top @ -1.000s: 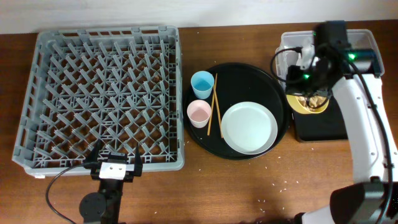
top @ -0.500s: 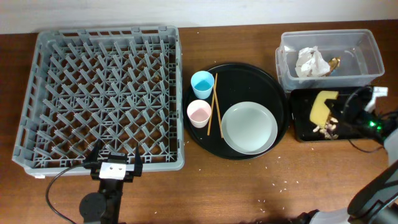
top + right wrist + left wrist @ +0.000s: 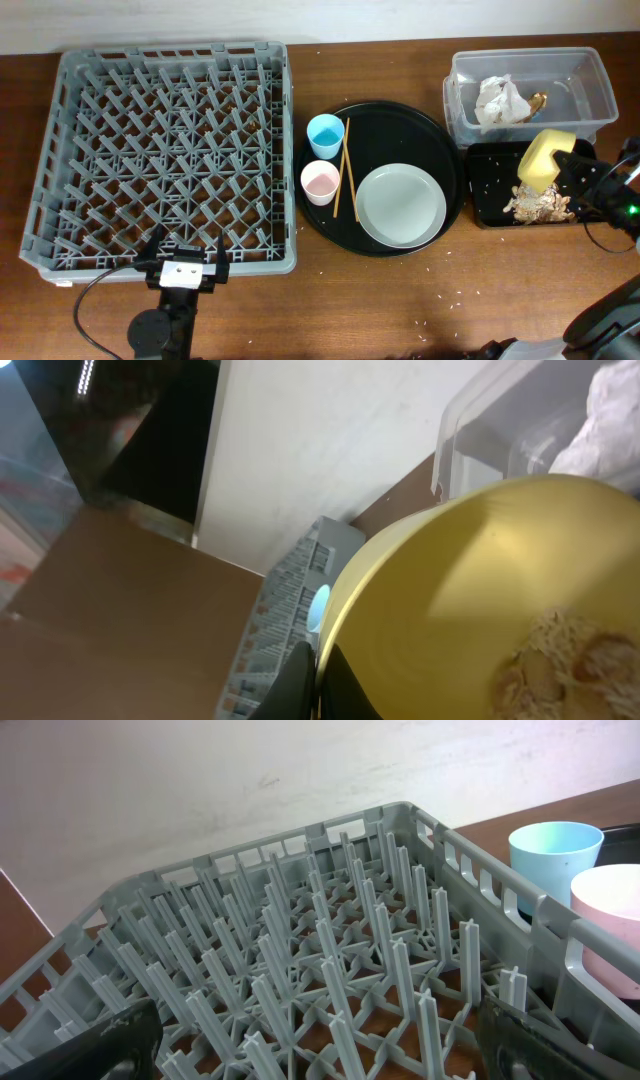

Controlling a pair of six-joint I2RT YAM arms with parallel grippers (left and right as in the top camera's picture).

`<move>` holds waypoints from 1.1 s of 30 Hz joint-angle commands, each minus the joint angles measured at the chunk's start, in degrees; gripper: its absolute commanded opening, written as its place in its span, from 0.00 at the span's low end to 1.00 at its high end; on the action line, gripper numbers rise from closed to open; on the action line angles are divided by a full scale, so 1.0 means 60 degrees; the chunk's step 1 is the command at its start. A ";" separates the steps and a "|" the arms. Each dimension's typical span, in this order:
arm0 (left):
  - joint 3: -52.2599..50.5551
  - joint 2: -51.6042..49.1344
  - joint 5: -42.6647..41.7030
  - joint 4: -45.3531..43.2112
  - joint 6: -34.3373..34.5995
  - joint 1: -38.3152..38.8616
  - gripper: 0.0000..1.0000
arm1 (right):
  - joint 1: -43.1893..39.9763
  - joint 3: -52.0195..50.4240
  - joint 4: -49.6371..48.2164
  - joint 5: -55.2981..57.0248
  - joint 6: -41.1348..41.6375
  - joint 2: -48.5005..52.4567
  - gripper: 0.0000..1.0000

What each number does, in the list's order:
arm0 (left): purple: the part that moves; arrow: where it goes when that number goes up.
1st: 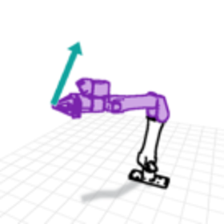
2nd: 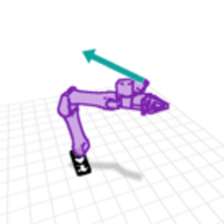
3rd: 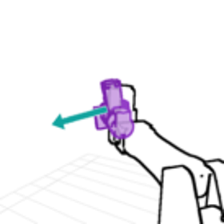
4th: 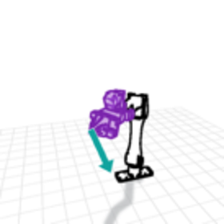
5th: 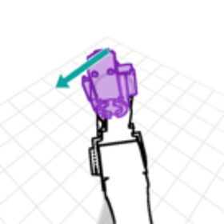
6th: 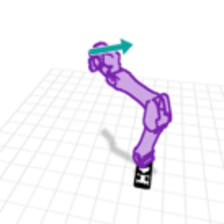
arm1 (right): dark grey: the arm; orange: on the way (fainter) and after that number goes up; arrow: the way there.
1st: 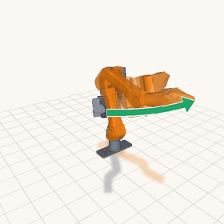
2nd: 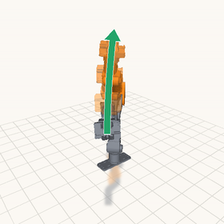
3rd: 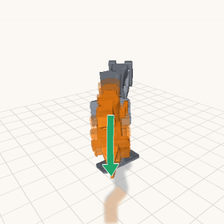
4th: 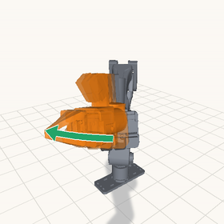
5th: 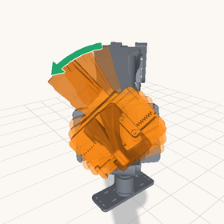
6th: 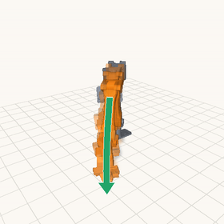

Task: Sort waste into correct bins and load items into the dishwasher rack
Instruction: 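Grasp the yellow bowl with the right gripper and tip food onto the black tray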

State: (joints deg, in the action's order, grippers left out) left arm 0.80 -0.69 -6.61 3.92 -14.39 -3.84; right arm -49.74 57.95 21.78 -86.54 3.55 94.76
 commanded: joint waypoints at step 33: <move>-0.0047 0.0047 0.0000 0.0015 -0.0117 -0.0051 0.99 | 0.6040 0.1115 -0.9023 0.1253 0.8776 -0.0856 0.04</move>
State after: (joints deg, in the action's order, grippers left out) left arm 0.80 -0.62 -6.63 3.92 -14.39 -3.84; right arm -22.48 61.39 -27.86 -84.97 46.87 91.53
